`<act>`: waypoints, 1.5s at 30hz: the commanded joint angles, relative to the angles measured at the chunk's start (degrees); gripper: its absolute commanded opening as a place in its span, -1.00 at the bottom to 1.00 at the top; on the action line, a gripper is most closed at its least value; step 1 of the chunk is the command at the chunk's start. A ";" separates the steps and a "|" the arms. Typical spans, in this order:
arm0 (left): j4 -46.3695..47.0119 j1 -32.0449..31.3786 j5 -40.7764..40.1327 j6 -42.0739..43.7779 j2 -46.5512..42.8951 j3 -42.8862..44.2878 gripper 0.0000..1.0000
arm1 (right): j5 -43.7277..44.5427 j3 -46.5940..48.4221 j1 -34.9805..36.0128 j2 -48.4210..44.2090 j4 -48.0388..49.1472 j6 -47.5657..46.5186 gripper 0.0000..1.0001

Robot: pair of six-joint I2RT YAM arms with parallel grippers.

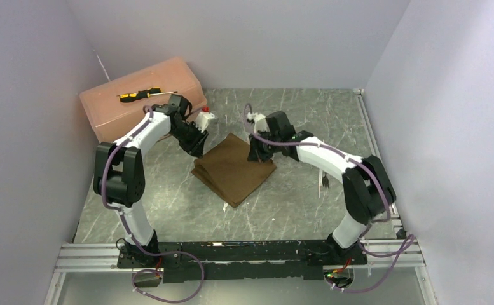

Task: Fold the napkin into a case and place the utensils inside
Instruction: Smooth out the upper triangle-folded napkin at the center of the board.

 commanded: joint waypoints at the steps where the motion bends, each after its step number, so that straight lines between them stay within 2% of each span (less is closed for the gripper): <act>1: 4.52 -1.53 -0.56 -0.64 2.07 -4.48 -0.34 | 0.53 6.84 -4.51 7.37 8.63 6.83 -1.00; 7: 8.12 -1.62 -4.56 0.19 3.62 -9.03 -0.43 | 0.25 20.79 -5.80 20.63 8.75 7.01 -1.00; 12: 9.61 -1.62 -5.87 0.67 2.40 -11.78 -0.59 | -5.42 33.21 -6.49 31.83 6.15 8.90 -1.00; 21: 8.35 -1.32 -5.24 0.31 1.95 -12.03 -0.94 | -6.90 38.72 -5.46 39.86 7.50 11.31 -1.00; 24: 5.33 -0.73 -3.30 -0.29 2.63 -10.12 -0.95 | -3.39 39.98 -4.65 41.70 6.52 10.33 -1.00; 29: -0.72 -0.39 0.57 0.13 1.96 -7.90 -0.95 | 5.05 38.26 -3.61 42.17 9.08 10.72 -1.00; 33: -3.18 -0.39 1.53 0.49 0.83 -7.51 -0.95 | 9.93 31.31 -3.22 37.99 17.50 11.45 -1.00; 37: -3.27 -0.41 1.27 0.58 0.84 -7.47 -0.95 | 5.41 28.53 -3.23 34.71 22.75 10.41 -0.99; 38: -3.18 -0.39 1.10 0.50 1.03 -7.38 -0.95 | 3.31 28.73 -3.21 33.97 22.87 9.94 -0.91; 41: -2.56 0.07 0.47 -0.01 1.04 -6.67 -0.89 | -0.79 29.21 -3.08 31.74 19.90 8.34 -0.84; 45: -2.51 0.85 0.26 -0.13 0.51 -4.81 -0.81 | -2.49 23.90 -2.89 25.05 18.83 7.22 -0.84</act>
